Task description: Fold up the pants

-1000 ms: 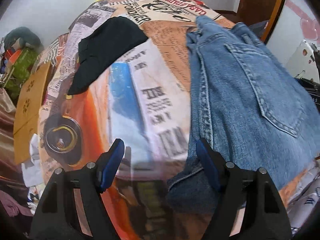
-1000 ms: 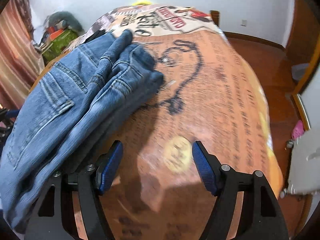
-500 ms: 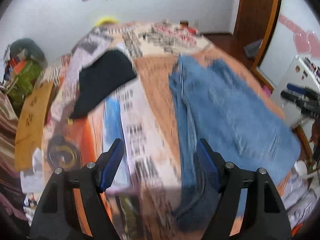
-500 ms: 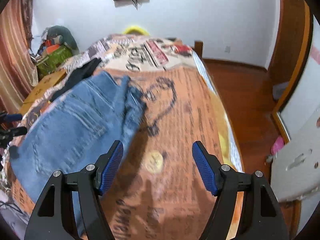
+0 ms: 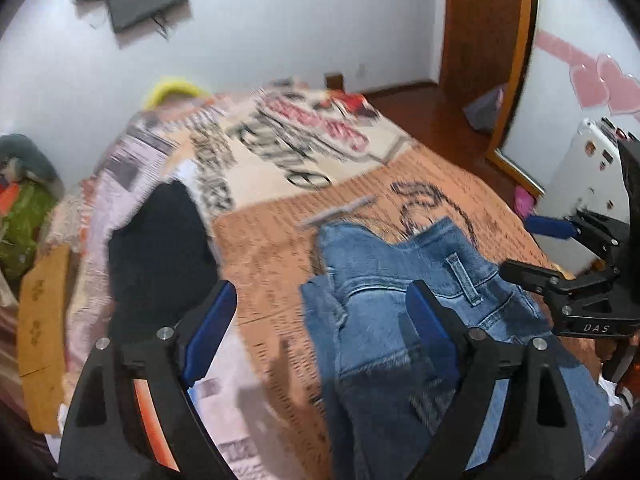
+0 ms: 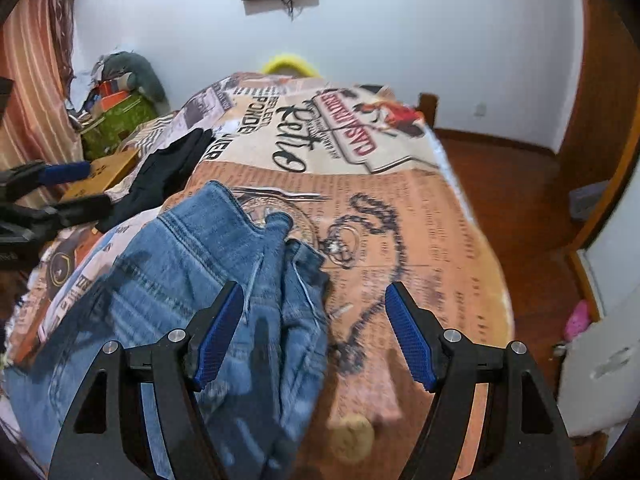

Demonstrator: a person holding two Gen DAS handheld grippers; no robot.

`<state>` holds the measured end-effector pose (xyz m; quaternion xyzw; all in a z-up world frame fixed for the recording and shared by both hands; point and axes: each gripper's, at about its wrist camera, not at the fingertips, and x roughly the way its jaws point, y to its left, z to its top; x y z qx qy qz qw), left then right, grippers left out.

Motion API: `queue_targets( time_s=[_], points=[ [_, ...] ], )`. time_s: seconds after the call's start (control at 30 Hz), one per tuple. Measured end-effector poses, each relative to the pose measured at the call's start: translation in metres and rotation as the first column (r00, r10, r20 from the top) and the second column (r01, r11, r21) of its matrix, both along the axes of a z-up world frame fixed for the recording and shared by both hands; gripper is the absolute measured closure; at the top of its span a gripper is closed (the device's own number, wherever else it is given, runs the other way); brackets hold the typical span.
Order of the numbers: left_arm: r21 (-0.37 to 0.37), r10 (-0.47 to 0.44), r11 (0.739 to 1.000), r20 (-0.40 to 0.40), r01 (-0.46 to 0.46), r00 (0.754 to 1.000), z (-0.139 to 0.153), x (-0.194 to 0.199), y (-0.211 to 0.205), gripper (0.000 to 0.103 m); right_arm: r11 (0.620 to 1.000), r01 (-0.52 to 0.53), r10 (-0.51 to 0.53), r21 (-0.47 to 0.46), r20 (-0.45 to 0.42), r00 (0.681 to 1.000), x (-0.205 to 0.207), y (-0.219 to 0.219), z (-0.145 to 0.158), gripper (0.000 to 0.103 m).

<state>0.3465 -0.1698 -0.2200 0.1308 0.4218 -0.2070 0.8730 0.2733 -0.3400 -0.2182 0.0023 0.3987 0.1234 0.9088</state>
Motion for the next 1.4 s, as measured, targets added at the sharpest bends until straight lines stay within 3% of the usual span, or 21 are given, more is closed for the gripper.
queue_targets(
  time_s=[0.1, 0.17, 0.3, 0.43, 0.63, 0.77, 0.9, 1.03, 1.2, 1.3, 1.4],
  points=[
    [0.004, -0.020, 1.000, -0.050, 0.021, 0.999, -0.019, 0.015, -0.007, 0.024, 0.998, -0.042, 0.043, 0.037, -0.015, 0.999, 0.010, 0.004, -0.005, 0.034],
    [0.009, -0.032, 0.999, -0.087, 0.033, 0.996, -0.031, 0.021, -0.010, 0.037, 0.996, -0.074, 0.075, 0.045, -0.026, 0.997, 0.015, 0.008, -0.008, 0.050],
    [-0.034, -0.047, 0.998, -0.102, 0.043, 0.994, -0.040, 0.024, -0.009, 0.044, 0.981, -0.156, 0.167, 0.118, -0.094, 0.981, 0.027, 0.017, -0.021, 0.077],
    [-0.013, -0.060, 0.998, -0.087, 0.059, 0.994, -0.046, 0.021, -0.011, 0.050, 0.984, -0.149, 0.160, 0.102, -0.119, 0.980, 0.033, 0.020, -0.033, 0.087],
    [0.008, -0.055, 0.998, -0.085, 0.056, 0.995, -0.050, 0.020, -0.011, 0.050, 0.975, -0.114, 0.134, 0.192, -0.097, 0.986, 0.030, 0.000, -0.030, 0.091],
    [0.026, -0.041, 0.999, -0.084, 0.043, 0.996, -0.055, 0.023, -0.011, 0.049, 0.985, -0.114, 0.127, 0.133, -0.096, 0.987, 0.034, 0.005, -0.036, 0.091],
    [0.021, -0.029, 0.999, -0.129, 0.032, 0.991, -0.067, 0.029, -0.011, 0.048, 0.990, -0.111, 0.125, 0.088, -0.164, 0.978, 0.044, 0.011, -0.057, 0.090],
    [-0.019, -0.019, 1.000, -0.183, 0.016, 0.983, -0.043, 0.032, -0.006, 0.050, 0.993, -0.097, 0.107, 0.067, -0.153, 0.982, 0.037, 0.006, -0.037, 0.090],
    [-0.077, -0.063, 0.995, -0.093, 0.056, 0.994, 0.005, -0.005, 0.003, 0.049, 0.989, -0.142, 0.146, 0.050, -0.083, 0.986, 0.000, 0.005, 0.002, 0.087],
    [-0.038, -0.099, 0.995, -0.085, 0.096, 0.991, 0.006, -0.030, 0.000, 0.049, 0.979, -0.190, 0.196, 0.070, -0.090, 0.976, -0.023, 0.012, 0.007, 0.086],
    [0.059, -0.102, 0.992, -0.118, 0.110, 0.988, -0.019, -0.050, -0.001, 0.049, 0.970, -0.234, 0.242, 0.069, -0.144, 0.960, -0.036, 0.023, -0.010, 0.085]
  ],
)
